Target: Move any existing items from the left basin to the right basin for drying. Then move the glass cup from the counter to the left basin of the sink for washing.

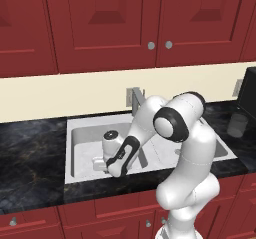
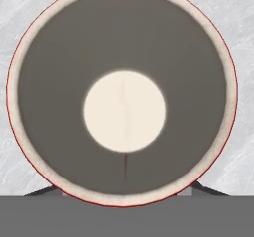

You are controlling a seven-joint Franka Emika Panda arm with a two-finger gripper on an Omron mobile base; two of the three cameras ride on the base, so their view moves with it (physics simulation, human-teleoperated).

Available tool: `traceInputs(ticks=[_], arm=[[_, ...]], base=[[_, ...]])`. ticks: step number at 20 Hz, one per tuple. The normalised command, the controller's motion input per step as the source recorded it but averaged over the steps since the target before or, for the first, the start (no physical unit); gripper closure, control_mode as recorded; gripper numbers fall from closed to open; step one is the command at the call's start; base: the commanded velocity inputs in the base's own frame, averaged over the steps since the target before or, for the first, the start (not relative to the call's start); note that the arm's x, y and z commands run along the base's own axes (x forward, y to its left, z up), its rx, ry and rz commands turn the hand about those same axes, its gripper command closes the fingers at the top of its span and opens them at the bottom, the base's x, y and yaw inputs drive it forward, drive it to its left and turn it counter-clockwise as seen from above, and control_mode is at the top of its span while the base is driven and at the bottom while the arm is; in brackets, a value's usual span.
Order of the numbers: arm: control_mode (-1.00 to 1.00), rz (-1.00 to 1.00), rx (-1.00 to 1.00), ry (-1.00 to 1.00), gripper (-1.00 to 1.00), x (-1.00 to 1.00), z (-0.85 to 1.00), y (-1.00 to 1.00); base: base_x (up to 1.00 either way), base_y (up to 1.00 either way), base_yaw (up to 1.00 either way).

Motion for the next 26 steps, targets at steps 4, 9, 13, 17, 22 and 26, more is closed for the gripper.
traceInputs(ticks=[4, 9, 13, 17, 22, 26], arm=[[-1.0, 0.0, 0.0, 0.0, 1.0, 0.0, 0.0, 0.0], [-1.0, 0.0, 0.0, 0.0, 1.0, 0.0, 0.0, 0.0], [-1.0, 0.0, 0.0, 0.0, 1.0, 0.0, -0.04, 0.0], [-1.0, 0.0, 0.0, 0.0, 1.0, 0.0, 0.0, 0.0], [-1.0, -0.03, 0.0, 0.0, 1.0, 0.0, 0.05, 0.0], [-1.0, -0.03, 0.0, 0.0, 1.0, -0.01, 0.16, 0.0]], base=[[0.0, 0.0, 0.0], [0.0, 0.0, 0.0], [0.0, 0.0, 0.0], [0.0, 0.0, 0.0], [0.0, 0.0, 0.0], [0.0, 0.0, 0.0]])
